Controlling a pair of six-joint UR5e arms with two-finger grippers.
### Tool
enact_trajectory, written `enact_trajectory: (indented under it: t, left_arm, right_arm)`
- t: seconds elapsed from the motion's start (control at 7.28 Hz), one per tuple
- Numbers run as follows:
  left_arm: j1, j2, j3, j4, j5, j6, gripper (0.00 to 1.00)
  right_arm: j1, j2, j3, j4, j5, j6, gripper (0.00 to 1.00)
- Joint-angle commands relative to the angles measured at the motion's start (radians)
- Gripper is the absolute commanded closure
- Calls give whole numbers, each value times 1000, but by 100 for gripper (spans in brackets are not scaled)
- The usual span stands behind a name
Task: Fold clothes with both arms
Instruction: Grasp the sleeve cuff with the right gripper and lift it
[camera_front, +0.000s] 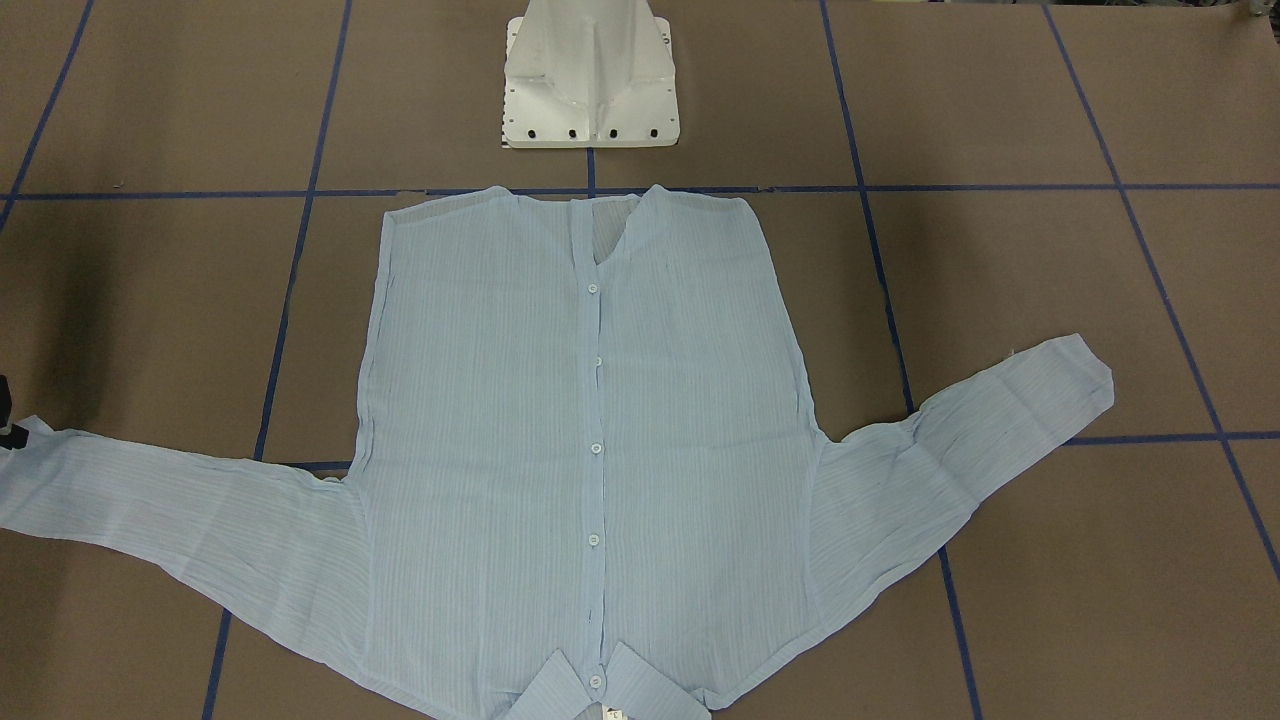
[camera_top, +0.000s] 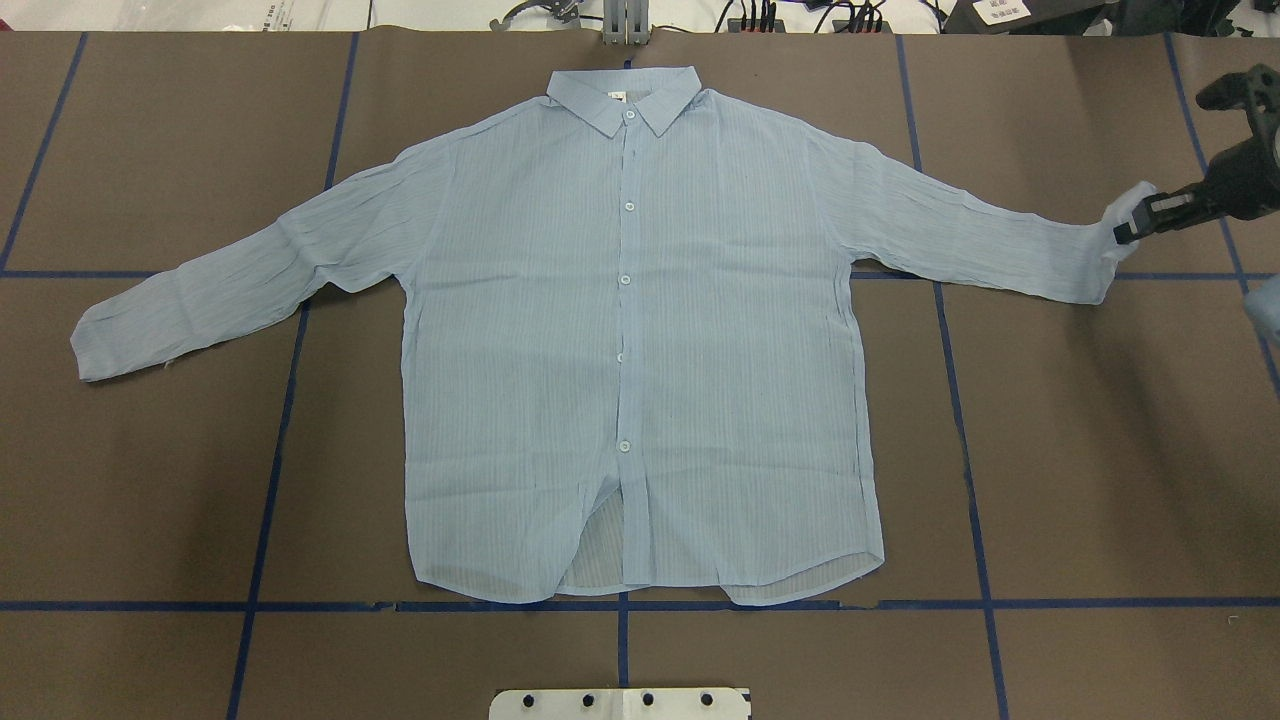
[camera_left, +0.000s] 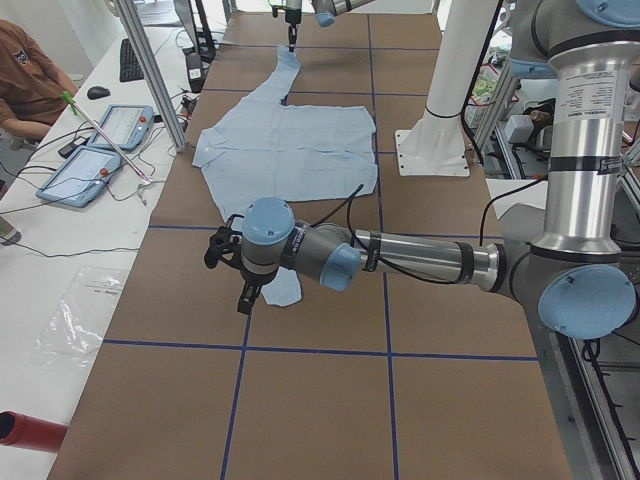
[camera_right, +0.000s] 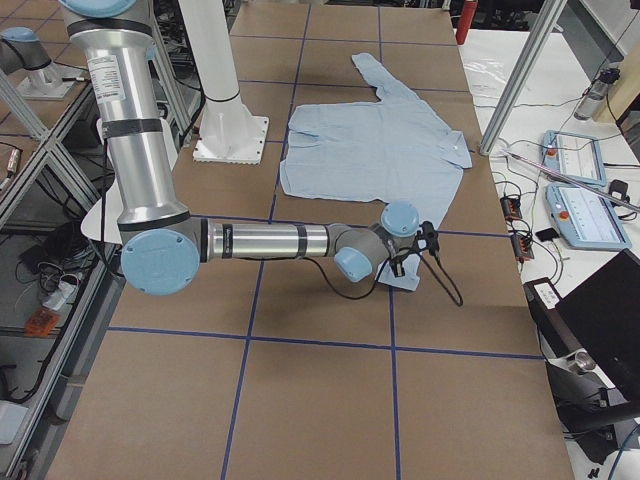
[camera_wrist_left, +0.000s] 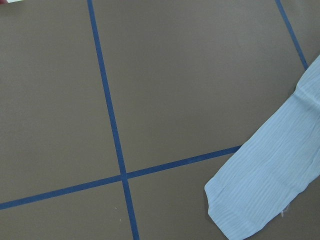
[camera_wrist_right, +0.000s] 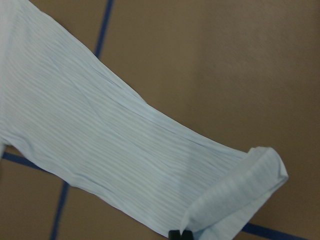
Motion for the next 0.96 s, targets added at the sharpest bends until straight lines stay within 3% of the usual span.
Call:
enact_trajectory:
  t: [0.0,0.55,0.82]
  left_arm:
    - [0,0,7,-1,0,1,0]
    - [-1,1,25,1,-2,-1,0]
    - [-1,1,27,1,-2,-1,0]
  right_arm:
    - [-34,183,42,-4,43,246,100]
    - [-192,470,29,-4,-3,436,100]
    - [-282,547,1,-21,-133,442,100]
